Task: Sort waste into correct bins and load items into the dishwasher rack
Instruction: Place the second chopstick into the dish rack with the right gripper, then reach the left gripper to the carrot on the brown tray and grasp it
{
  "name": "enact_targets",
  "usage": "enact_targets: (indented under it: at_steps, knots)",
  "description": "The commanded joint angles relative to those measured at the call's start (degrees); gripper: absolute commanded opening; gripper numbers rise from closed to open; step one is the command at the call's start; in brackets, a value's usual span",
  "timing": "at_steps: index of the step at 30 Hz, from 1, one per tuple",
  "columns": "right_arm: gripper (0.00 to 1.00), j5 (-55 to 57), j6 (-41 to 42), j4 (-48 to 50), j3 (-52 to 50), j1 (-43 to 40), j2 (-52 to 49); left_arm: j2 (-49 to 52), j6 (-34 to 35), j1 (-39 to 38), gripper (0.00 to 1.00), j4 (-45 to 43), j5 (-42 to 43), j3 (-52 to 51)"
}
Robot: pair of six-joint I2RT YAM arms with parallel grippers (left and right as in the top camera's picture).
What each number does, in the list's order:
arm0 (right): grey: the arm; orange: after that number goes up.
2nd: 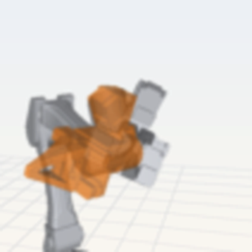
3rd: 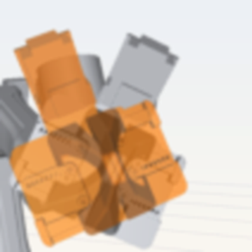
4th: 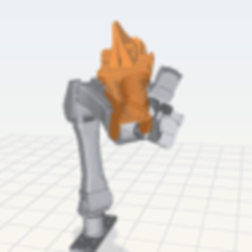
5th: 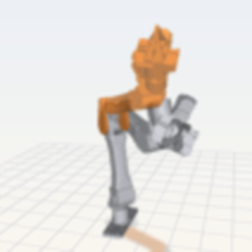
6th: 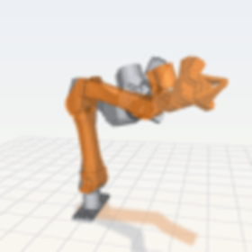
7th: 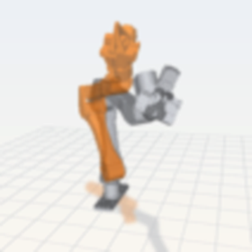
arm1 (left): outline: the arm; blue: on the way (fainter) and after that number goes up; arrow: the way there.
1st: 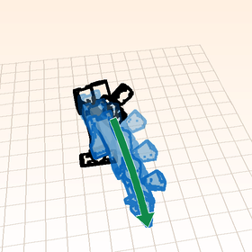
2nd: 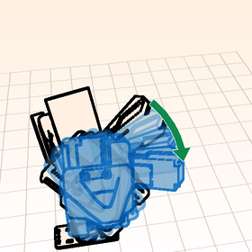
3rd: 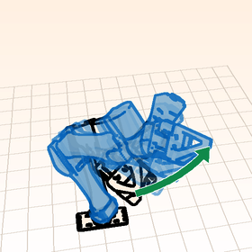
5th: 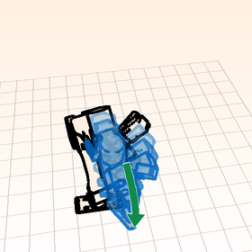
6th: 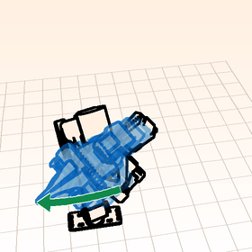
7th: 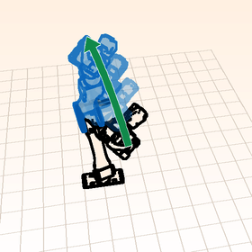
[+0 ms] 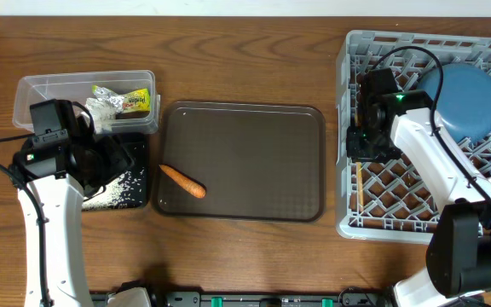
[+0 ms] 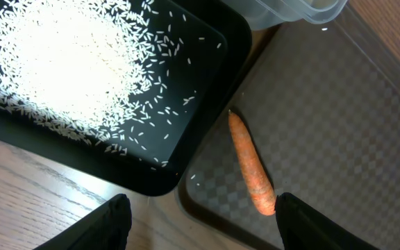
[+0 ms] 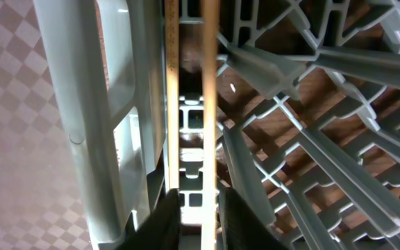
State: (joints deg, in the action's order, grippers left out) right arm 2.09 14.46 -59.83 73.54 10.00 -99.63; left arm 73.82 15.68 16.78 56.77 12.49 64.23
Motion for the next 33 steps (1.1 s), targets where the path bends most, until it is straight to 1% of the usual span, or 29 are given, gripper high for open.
enact_targets:
  at_steps: [1, 4, 6, 8, 10, 13, 17, 21, 26, 30, 33]
  knots:
    - [0.26, -0.26, -0.39, -0.59, 1.18, -0.17, 0.26, 0.04, 0.07, 0.24, 0.69, 0.31, -0.11, 0.39]
    - [0.28, -1.05, -1.18, -2.21, 3.63, -0.17, 1.62, 0.04, 0.04, 0.24, 0.69, 0.42, 0.44, 0.39]
    - [0.31, -4.31, -4.9, -2.84, 6.16, 0.0, 2.8, 0.04, 0.04, 0.24, 0.69, 0.5, 1.53, 0.39]
    - [0.36, -8.48, -8.55, -2.91, 9.6, 0.79, 4.15, 0.04, 0.09, 0.22, 0.69, 0.61, 2.05, 0.39]
    - [0.48, -9.86, -9.42, -2.56, 12.87, 1.99, 5.03, 0.04, 0.09, 0.04, 0.69, 0.85, 2.29, 0.39]
    - [0.58, -9.88, -9.42, -1.7, 16.28, 3.8, 5.57, 0.07, 0.13, -1.05, 0.7, 1.44, 4.66, 0.39]
    - [0.79, -9.88, -9.44, 0.46, 17.09, 5.79, 5.6, 0.28, 4.94, -5.05, 0.69, 1.49, 6.47, -0.35]
    - [0.8, -9.81, -10.08, 0.92, 17.05, 6.91, 5.51, 1.75, 9.51, -12.11, 0.69, 1.25, 5.66, -1.2]
    - [0.79, -9.73, -10.29, 0.61, 17.05, 6.88, 5.51, 6.99, 18.25, -21.46, 0.69, 1.03, 0.07, -1.25]
    - [0.78, -9.42, -10.29, -0.26, 17.05, 6.91, 5.51, 12.41, 26.86, -24.87, 0.69, 1.01, -1.86, -1.25]
    - [0.77, -9.4, -10.27, -1.14, 17.05, 6.91, 5.51, 16.2, 30.8, -25.0, 0.7, 0.42, -1.88, -1.27]
